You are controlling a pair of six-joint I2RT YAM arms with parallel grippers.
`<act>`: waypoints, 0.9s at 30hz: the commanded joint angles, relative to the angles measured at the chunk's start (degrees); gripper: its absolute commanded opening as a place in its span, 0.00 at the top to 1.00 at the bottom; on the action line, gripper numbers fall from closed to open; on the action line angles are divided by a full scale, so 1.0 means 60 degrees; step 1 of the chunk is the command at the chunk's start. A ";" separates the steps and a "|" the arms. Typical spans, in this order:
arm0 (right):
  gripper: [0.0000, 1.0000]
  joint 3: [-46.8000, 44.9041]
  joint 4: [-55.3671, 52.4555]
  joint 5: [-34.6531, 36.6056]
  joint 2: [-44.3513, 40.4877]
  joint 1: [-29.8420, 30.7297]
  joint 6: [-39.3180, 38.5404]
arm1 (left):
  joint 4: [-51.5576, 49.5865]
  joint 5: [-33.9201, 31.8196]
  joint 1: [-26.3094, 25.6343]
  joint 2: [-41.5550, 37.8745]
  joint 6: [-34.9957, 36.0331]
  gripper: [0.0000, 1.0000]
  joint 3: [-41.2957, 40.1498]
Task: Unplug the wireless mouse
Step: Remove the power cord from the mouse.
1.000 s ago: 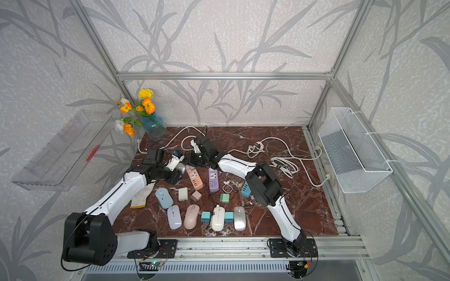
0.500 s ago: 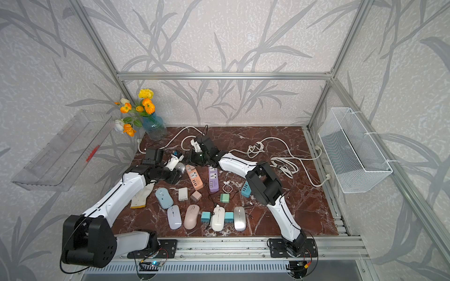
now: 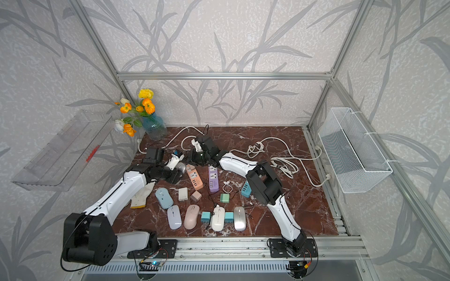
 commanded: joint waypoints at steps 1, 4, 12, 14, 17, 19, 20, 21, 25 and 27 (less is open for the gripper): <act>1.00 0.0627 0.0593 0.1182 0.0092 -0.0753 -0.0095 | -0.1848 0.0068 -0.0110 0.0084 0.0079 1.00 -0.0157; 1.00 0.0646 0.0468 0.1244 0.0043 -0.0837 -0.0301 | -0.1969 0.0004 -0.0190 0.0284 0.0079 1.00 -0.0100; 1.00 0.0657 0.0514 0.1087 -0.0126 -0.1093 -0.0795 | -0.2032 0.0015 -0.0221 0.0337 0.0079 1.00 -0.0089; 1.00 0.0656 0.0557 0.1081 -0.0132 -0.1126 -0.0642 | -0.2087 0.0019 -0.0241 0.0339 0.0112 1.00 -0.0074; 1.00 0.0672 0.1243 0.0656 0.0085 -0.1322 0.0158 | -0.2091 -0.0038 -0.0351 0.0237 0.0137 1.00 -0.0124; 1.00 0.0891 0.1091 0.0523 0.0112 -0.1312 -0.0069 | -0.2120 -0.0022 -0.0366 0.0224 0.0123 1.00 -0.0120; 1.00 0.1039 0.0679 0.0618 0.0038 -0.1246 -0.0586 | -0.2159 -0.0015 -0.0380 0.0243 0.0129 1.00 -0.0092; 1.00 0.1197 0.0066 0.0898 -0.0072 -0.1173 -0.1163 | -0.2192 -0.0017 -0.0395 0.0268 0.0142 1.00 -0.0078; 1.00 0.0789 0.1338 0.0437 0.0134 -0.1472 0.0373 | -0.2208 -0.0025 -0.0442 0.0265 0.0124 1.00 -0.0095; 1.00 0.0688 0.1821 0.0358 0.0214 -0.1562 0.0795 | -0.2251 0.0011 -0.0459 0.0303 0.0123 1.00 -0.0066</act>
